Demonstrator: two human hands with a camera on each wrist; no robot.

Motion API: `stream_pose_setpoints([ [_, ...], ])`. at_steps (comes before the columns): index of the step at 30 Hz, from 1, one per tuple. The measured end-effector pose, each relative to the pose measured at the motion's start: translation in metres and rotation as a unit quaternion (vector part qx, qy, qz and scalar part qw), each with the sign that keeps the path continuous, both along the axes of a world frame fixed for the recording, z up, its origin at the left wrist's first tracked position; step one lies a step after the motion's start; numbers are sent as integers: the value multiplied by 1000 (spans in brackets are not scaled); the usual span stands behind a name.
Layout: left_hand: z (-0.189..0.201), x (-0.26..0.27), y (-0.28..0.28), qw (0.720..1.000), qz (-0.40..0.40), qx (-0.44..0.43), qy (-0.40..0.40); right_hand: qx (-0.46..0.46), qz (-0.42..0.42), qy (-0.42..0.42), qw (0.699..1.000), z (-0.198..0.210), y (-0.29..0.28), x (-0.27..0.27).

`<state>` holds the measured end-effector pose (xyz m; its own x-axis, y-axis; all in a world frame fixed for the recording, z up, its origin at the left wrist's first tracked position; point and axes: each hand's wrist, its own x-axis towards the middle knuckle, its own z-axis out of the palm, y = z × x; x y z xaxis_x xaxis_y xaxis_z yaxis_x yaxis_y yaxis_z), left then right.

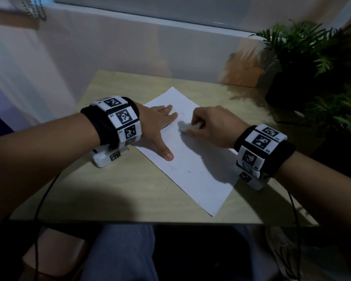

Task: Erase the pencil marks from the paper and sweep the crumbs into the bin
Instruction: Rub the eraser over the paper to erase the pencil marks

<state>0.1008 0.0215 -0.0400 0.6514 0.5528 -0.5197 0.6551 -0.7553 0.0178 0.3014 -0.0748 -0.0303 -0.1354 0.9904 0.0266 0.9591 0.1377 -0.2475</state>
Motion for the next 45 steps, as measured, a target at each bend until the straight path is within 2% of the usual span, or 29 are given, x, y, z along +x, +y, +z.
stream_pose_setpoints([
  [3, 1, 1, 1, 1000, 2, 2, 4, -37, 29, 34, 998, 3, -5, -5],
  [7, -1, 0, 1, 1000, 0, 6, -1, 34, -63, -58, 996, -2, 2, 4],
  [9, -2, 0, 1, 1000, 1, 4, -7, 36, -29, -45, 998, -4, -2, 0],
  [12, -2, 0, 1, 999, 12, -18, -27, -20, 41, 9, 999, 0, -9, -8],
  [14, -4, 1, 3, 999, 18, -25, -38, -15, 13, 3, 1000, 0, -6, -6],
  [17, -3, 0, 2, 998, 21, -26, -53, 30, -75, -83, 993, -1, -2, -1],
  [18, -3, 0, 3, 998, 22, -26, -56, 39, -78, -92, 992, -2, -3, -2],
  [20, -7, 1, 5, 998, 19, -24, -61, 32, -24, -54, 998, -1, -8, -7],
  [23, -15, 3, 9, 996, 7, -20, -82, -42, 60, 26, 997, 3, -17, -18],
  [28, -9, 1, 6, 999, 12, -12, -47, 47, -52, -72, 995, 0, -11, -14],
  [30, -14, 1, 9, 998, 7, -17, -62, 44, 1, -45, 998, -1, -18, -22],
  [33, -18, 4, 15, 996, -7, -37, -77, -6, 80, 18, 997, 3, -26, -32],
  [35, -15, 4, 13, 998, -3, -28, -63, -29, 51, 26, 998, 4, -22, -27],
  [38, -17, 3, 11, 998, 8, -18, -55, 6, 0, -32, 999, 1, -20, -26],
  [40, -20, 3, 12, 997, -2, -16, -72, 17, 27, -24, 999, -2, -25, -33],
  [42, -19, 4, 14, 998, -4, -18, -64, -25, 63, 18, 998, 0, -28, -37],
  [45, -14, 4, 10, 999, -5, -11, -40, -44, 30, 25, 998, 3, -22, -30],
])
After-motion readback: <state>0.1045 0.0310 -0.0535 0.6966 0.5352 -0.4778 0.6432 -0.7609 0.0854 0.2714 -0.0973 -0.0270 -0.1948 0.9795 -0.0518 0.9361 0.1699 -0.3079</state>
